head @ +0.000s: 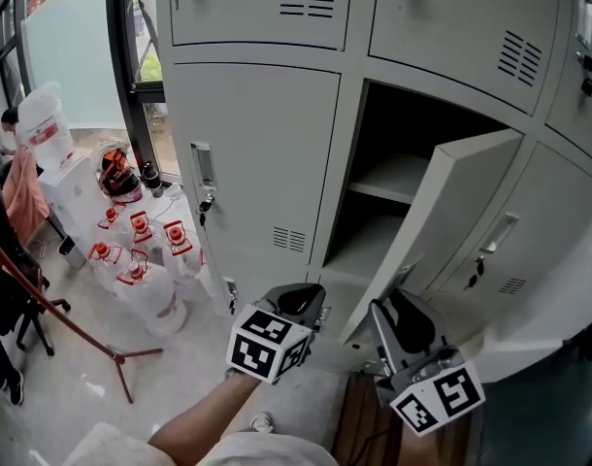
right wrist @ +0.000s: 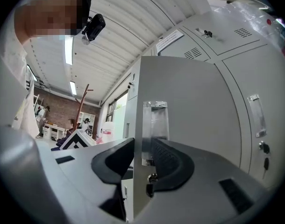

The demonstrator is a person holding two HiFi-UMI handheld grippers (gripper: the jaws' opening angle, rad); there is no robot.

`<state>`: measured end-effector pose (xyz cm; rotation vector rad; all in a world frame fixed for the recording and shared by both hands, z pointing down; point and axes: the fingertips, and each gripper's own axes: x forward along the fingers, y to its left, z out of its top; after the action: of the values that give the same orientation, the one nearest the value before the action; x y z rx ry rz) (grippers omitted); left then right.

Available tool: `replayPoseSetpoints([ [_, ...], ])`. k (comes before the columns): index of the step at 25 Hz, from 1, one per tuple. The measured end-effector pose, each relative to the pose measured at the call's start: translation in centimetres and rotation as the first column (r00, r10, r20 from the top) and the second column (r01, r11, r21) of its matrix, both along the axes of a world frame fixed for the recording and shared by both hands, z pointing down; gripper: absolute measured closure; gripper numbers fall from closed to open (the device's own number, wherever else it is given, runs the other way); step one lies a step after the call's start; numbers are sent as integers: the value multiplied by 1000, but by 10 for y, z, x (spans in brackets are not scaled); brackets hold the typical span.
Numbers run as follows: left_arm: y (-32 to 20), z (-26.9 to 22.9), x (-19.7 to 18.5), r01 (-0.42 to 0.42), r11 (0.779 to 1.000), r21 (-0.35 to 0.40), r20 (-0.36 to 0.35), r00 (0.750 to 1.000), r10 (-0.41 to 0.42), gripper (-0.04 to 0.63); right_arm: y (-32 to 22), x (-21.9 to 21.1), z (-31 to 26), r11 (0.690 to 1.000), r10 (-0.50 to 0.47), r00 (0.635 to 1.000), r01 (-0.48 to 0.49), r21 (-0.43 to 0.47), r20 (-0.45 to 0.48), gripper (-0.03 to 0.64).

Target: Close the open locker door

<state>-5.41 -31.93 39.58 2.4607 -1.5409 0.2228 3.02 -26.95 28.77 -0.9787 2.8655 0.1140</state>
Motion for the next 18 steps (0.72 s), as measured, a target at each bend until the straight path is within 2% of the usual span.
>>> replayPoseSetpoints([
  [9, -5, -3, -33, 53, 999, 13, -11, 999, -52, 588, -24, -28, 1, 1000, -2, 1000, 2, 4, 0, 515],
  [18, -15, -3, -48, 58, 998, 22, -26, 998, -58, 588, -50, -48, 1, 999, 34, 999, -34, -9, -8, 523],
])
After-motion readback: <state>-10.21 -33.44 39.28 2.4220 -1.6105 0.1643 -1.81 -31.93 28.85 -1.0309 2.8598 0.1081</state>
